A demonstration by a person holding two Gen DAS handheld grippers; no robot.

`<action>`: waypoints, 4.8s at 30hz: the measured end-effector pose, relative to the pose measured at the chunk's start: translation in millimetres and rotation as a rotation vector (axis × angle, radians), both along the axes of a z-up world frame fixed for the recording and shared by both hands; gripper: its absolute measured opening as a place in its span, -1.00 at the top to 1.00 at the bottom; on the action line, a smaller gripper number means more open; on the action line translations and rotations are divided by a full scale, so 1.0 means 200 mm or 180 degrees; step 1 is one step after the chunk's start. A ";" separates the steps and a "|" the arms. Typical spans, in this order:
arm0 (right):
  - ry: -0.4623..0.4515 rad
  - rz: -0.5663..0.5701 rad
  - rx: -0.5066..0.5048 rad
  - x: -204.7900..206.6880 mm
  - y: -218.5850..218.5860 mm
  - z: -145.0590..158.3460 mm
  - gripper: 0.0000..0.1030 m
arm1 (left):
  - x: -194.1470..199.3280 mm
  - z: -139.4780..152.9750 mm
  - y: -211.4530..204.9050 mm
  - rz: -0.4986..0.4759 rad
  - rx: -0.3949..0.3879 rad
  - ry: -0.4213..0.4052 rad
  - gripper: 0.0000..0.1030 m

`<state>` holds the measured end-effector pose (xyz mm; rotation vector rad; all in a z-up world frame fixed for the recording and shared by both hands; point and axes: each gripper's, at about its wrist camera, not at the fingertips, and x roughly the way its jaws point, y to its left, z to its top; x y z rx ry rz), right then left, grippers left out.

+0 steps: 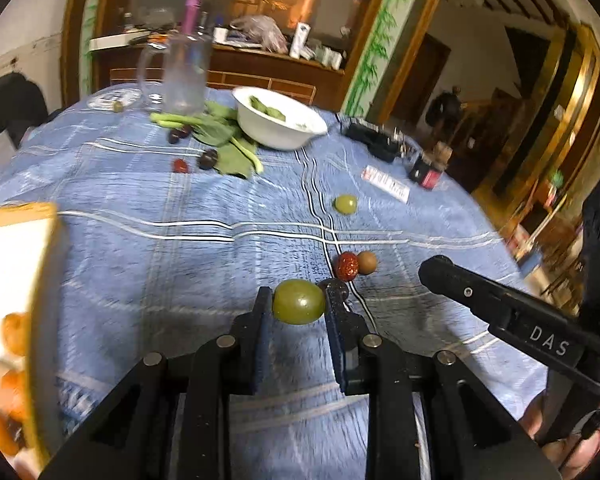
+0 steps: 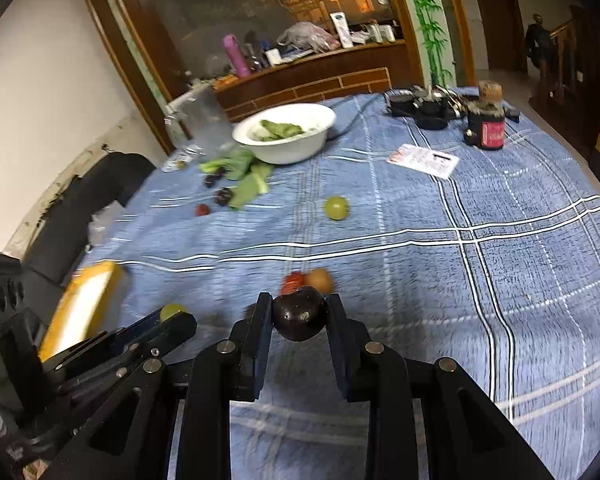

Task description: Organize fruits

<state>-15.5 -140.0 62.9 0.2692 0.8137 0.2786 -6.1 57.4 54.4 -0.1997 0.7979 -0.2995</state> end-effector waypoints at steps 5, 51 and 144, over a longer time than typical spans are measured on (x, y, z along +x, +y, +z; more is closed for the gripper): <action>-0.0074 0.0240 0.0110 -0.10 0.15 0.14 0.44 | -0.22 0.17 0.33 0.0397 -0.0117 -0.0086 0.52; 0.0085 0.1087 -0.0757 -0.41 1.06 0.06 -0.10 | -0.41 -0.04 0.99 0.1326 0.0391 0.0104 -0.42; -0.0376 -0.0898 -0.0725 -1.13 0.02 0.33 -0.96 | -1.07 0.76 0.12 0.0462 -0.0321 -0.1567 -1.00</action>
